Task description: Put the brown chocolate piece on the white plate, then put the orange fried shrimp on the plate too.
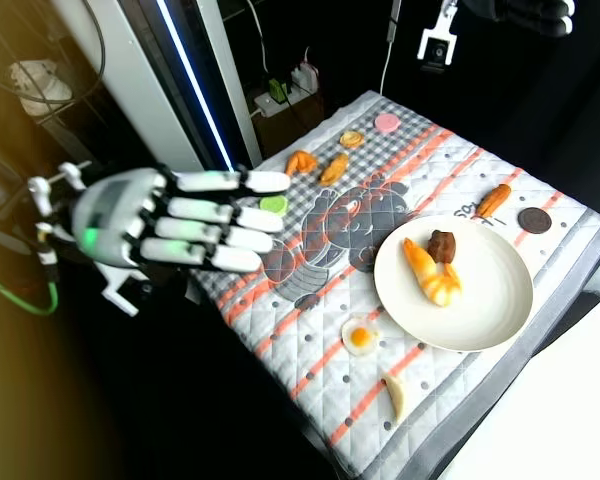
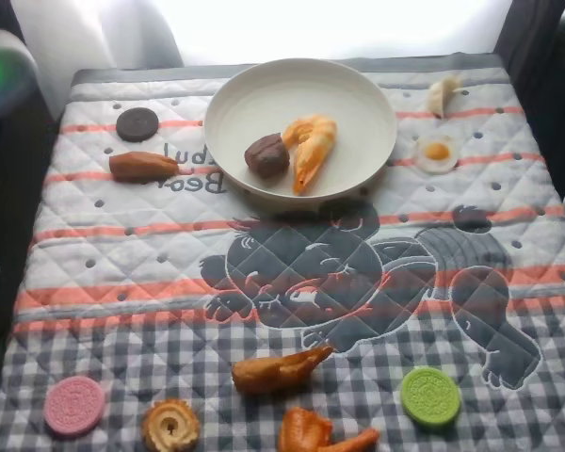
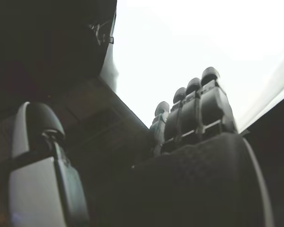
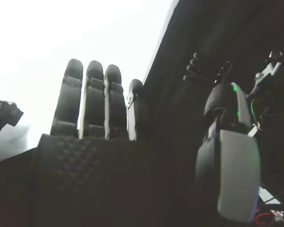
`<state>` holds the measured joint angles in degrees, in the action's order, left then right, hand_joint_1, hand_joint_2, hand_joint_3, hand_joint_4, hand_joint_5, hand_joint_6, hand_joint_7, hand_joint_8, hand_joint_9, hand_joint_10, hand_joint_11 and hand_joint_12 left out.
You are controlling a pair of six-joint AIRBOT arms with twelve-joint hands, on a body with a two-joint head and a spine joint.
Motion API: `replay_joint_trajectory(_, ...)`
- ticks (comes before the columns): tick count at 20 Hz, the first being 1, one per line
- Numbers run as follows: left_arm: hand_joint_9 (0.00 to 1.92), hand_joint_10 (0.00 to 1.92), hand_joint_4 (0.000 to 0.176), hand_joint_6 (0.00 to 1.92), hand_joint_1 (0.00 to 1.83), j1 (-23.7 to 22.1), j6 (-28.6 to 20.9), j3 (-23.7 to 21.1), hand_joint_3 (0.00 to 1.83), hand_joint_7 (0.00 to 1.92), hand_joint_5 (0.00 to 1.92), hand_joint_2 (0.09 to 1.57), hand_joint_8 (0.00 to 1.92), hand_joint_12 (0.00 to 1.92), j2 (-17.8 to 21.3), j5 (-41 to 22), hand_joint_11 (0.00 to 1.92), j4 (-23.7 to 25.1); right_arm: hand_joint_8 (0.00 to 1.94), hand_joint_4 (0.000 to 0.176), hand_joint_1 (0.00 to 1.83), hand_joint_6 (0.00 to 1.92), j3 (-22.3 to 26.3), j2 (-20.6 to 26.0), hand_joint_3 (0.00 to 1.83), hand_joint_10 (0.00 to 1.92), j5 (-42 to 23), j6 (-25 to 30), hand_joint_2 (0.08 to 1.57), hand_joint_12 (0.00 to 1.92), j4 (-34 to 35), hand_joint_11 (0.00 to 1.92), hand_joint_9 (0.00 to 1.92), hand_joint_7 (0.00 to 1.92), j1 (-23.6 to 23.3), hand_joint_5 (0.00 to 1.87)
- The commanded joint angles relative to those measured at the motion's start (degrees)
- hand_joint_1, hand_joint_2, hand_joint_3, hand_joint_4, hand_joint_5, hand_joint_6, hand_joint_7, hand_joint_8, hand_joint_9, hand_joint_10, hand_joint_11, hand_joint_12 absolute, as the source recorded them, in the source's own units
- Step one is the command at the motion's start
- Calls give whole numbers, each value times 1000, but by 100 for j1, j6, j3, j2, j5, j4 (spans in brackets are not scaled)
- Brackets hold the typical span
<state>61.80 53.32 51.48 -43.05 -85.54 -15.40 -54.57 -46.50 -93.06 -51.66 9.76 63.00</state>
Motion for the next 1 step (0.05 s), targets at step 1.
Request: replay_joint_trajectory(1, 132, 0, 95, 50, 447, 42, -193, 24, 83, 48, 193, 1122, 10, 375, 42, -1142, 6, 41, 4, 65, 450, 3, 71, 68, 10, 4, -791, -155, 1225, 48, 118, 88, 117, 144, -104, 42)
